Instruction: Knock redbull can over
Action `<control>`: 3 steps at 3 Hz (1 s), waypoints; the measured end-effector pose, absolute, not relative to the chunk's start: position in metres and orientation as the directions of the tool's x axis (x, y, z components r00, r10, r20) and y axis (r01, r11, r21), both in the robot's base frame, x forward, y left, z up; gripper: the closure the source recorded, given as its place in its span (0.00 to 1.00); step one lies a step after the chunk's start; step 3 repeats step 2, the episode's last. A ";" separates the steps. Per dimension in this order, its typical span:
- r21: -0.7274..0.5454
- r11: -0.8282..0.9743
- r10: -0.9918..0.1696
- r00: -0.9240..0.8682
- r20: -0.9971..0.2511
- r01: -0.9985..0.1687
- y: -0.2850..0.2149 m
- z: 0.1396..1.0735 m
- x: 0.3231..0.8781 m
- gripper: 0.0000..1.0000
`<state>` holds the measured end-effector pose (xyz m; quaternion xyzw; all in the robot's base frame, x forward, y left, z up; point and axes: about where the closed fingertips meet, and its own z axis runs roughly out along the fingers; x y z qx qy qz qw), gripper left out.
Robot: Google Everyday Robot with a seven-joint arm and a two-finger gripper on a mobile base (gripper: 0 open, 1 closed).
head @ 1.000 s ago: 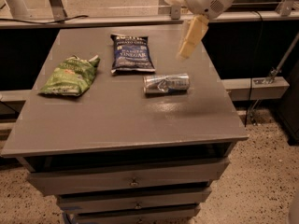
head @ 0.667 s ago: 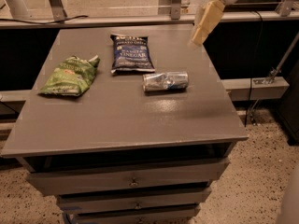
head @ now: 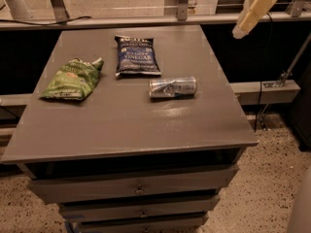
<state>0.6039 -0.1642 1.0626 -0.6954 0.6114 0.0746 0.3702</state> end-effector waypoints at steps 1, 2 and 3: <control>-0.419 0.078 -0.801 0.193 -0.566 -0.905 -0.205 1.064 0.596 0.00; -0.438 0.092 -0.796 0.198 -0.571 -0.894 -0.202 1.067 0.604 0.00; -0.438 0.092 -0.796 0.198 -0.571 -0.894 -0.202 1.067 0.604 0.00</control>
Offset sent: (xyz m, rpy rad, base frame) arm -0.0071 -0.0346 0.0016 0.0090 0.0048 -0.0483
